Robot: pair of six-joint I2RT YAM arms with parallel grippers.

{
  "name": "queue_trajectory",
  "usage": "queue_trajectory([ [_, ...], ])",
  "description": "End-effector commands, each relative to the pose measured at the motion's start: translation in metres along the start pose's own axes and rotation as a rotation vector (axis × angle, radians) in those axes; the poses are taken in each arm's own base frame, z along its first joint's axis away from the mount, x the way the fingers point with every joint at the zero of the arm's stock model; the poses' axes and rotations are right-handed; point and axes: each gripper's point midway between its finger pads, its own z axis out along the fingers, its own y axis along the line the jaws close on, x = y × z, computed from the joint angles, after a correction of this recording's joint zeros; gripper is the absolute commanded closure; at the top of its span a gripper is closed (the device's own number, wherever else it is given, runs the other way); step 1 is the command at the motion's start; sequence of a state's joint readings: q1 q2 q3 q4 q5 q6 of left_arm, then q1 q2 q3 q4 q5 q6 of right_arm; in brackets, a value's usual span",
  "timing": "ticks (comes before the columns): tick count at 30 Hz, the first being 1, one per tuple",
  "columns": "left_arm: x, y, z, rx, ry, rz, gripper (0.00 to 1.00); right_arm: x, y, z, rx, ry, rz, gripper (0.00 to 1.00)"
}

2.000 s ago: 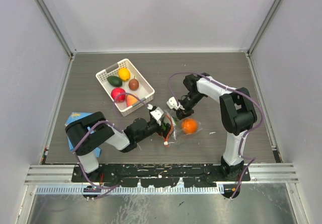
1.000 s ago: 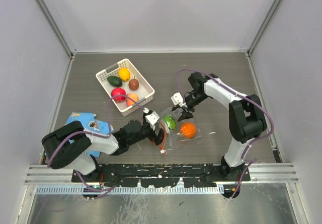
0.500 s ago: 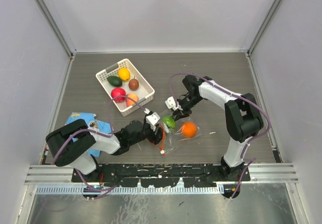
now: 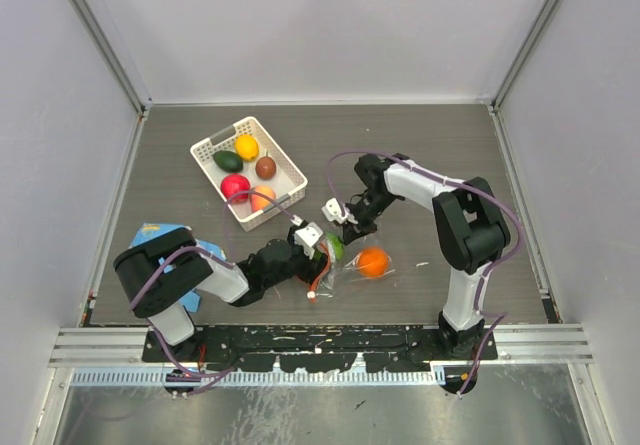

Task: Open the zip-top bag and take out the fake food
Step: Pick up the fake fruit from the zipper food storage bag.

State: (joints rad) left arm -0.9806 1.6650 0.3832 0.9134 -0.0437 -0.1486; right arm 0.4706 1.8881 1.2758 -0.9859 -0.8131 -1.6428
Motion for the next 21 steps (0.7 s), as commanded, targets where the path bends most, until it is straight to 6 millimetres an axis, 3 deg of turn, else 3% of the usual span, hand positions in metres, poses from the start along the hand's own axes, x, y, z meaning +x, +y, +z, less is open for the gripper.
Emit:
queue_trajectory([
  [1,-0.065,-0.004,0.011,-0.008,-0.225,-0.009,0.21,-0.025,-0.004,0.005,-0.017,-0.075,-0.036,0.99],
  [11,-0.079,-0.027,0.018,0.122,-0.302,0.044,0.16,-0.035,-0.008,0.008,-0.018,-0.124,-0.014,0.99],
  [16,-0.085,-0.027,0.017,0.122,-0.349,0.05,0.02,-0.034,-0.008,0.01,-0.021,-0.124,-0.007,0.99],
  [21,-0.093,-0.025,0.017,0.106,-0.37,0.069,0.05,-0.036,-0.007,0.01,-0.025,-0.136,-0.005,0.99],
])
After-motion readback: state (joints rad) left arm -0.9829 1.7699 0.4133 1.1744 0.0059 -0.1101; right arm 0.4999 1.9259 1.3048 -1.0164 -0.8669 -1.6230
